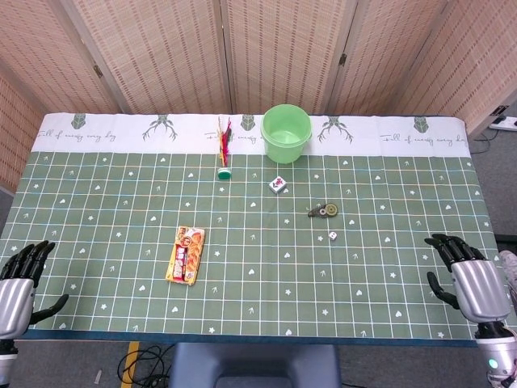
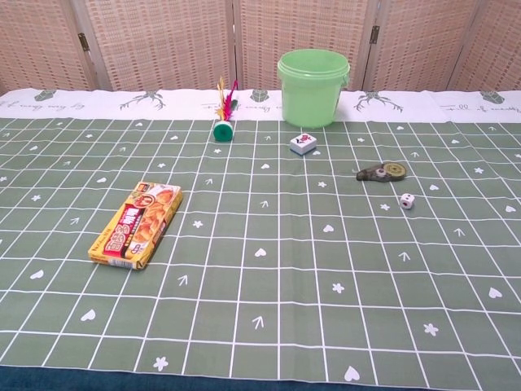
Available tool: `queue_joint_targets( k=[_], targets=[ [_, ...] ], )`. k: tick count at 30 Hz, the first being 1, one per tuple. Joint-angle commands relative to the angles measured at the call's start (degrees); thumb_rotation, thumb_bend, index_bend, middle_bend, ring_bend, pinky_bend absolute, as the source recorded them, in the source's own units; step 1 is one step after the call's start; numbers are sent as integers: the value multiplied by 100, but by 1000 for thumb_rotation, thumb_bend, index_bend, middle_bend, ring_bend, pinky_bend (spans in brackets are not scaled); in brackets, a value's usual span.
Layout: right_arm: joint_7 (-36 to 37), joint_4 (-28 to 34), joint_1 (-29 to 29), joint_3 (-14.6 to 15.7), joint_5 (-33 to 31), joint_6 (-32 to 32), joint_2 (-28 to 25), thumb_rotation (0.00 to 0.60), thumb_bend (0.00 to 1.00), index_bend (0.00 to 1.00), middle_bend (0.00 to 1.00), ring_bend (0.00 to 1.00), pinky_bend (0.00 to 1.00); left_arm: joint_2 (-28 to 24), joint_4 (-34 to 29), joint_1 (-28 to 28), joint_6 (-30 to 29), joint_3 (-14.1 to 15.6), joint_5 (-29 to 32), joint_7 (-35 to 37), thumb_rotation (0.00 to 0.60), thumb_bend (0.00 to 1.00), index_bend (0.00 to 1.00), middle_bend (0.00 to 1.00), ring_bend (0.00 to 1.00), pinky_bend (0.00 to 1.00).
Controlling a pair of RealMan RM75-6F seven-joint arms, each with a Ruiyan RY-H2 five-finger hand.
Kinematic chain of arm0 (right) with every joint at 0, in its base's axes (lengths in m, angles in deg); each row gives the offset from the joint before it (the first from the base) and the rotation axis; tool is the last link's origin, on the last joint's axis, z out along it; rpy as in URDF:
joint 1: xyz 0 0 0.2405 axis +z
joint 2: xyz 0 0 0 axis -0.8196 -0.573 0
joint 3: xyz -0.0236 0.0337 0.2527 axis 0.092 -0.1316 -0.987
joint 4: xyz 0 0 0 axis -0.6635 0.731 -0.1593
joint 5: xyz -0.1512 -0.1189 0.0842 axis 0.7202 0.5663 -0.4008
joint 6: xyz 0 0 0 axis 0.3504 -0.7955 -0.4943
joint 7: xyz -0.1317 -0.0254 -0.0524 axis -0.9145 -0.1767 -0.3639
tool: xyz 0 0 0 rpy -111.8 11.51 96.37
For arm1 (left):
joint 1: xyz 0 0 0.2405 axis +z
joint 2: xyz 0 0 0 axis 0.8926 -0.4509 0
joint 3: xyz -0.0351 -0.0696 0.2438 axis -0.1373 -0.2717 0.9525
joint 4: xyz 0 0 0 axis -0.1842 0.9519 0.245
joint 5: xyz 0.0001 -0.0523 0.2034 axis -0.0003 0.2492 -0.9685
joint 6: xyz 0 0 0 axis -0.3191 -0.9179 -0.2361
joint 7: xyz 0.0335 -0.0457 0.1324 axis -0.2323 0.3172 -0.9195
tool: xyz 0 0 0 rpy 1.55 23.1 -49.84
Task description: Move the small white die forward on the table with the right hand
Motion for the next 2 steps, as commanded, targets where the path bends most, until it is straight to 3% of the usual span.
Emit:
queue_joint_targets(
  k=[1,2],
  targets=[
    [107,-77,-114,30,102,131,24,600,353,229,207,194,375,11,-5,-15,13,-9,1,-10,600,224,97,103,89,158],
    [122,-86,-133,25,126,158,28,600,353,229,209,194,375,18,-5,-22,20,-13,6,-12,600,224,97,103,89,158]
  ],
)
